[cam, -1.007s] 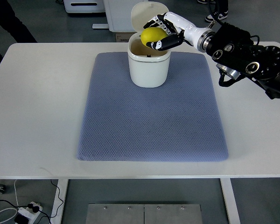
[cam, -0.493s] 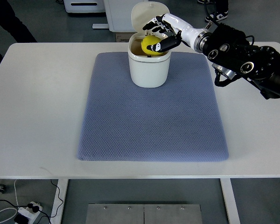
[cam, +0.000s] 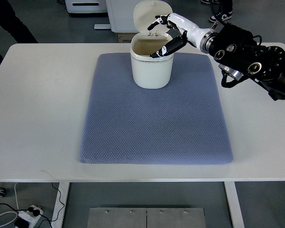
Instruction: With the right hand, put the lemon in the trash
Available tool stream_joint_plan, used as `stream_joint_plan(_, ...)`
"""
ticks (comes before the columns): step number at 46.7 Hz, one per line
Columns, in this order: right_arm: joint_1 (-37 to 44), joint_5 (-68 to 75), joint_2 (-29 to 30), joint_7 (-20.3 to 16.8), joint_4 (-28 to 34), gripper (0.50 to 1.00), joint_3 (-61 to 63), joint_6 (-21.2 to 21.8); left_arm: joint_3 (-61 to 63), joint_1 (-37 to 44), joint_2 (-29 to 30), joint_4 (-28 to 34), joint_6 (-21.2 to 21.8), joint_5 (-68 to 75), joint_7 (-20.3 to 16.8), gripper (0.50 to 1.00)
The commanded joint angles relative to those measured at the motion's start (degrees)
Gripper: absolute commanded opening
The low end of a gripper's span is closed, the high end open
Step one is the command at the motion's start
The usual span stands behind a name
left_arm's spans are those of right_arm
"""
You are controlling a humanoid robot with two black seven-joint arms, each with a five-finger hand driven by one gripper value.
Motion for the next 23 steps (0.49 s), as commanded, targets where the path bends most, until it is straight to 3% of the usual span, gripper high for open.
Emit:
stream_joint_plan(1, 0.00, -0.13, -1.32, 0.24, 2.16, 0.993, -1.33, 0.11, 0.00, 0.02, 0.00, 0.00, 0.00, 0.00, 0.00, 1.000)
stream_joint_plan(23, 1.58, -0.57, -14.41, 0.76, 16.58, 0.995, -1.15, -0.06, 0.00, 0.02, 0.00, 0.00, 0.00, 0.00, 0.00, 1.000)
